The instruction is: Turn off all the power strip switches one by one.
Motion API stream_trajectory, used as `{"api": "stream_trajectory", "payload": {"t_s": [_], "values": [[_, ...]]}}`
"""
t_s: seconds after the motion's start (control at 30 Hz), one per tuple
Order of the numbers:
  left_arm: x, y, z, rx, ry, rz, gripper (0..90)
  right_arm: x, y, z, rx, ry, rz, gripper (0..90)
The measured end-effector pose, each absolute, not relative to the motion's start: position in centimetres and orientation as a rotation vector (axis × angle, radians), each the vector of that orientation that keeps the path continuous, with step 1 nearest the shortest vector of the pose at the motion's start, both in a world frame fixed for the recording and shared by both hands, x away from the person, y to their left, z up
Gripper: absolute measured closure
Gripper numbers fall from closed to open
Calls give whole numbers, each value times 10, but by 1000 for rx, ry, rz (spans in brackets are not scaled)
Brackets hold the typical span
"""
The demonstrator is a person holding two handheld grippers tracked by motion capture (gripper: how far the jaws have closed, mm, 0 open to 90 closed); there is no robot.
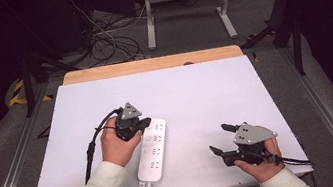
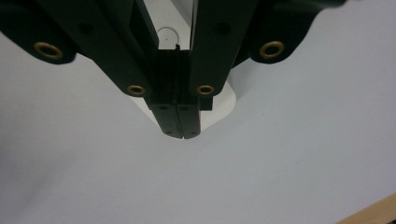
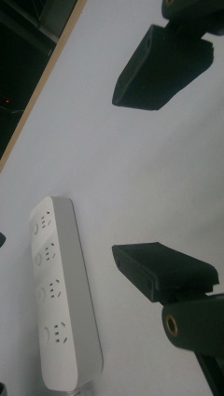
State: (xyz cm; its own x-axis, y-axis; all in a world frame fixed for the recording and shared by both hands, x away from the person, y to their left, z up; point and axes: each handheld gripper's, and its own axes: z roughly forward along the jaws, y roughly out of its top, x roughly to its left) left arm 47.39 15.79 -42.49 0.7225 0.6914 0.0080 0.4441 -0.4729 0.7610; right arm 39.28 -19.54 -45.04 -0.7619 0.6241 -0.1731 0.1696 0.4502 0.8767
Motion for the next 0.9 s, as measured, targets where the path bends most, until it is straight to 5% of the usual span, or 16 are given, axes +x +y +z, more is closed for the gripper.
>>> {"api": "stream_trajectory", "payload": {"t_s": [0.43, 0.57, 0.9], "values": [[439, 184, -401, 2044, 745, 433, 291, 392, -198, -448, 664, 2214, 1287, 231], [423, 194, -396, 2010, 701, 495, 202, 392, -200, -446, 673, 2203, 1312, 223], [389, 231, -400, 1948, 680, 533, 171, 392, -201, -447, 679, 2203, 1327, 214]]}}
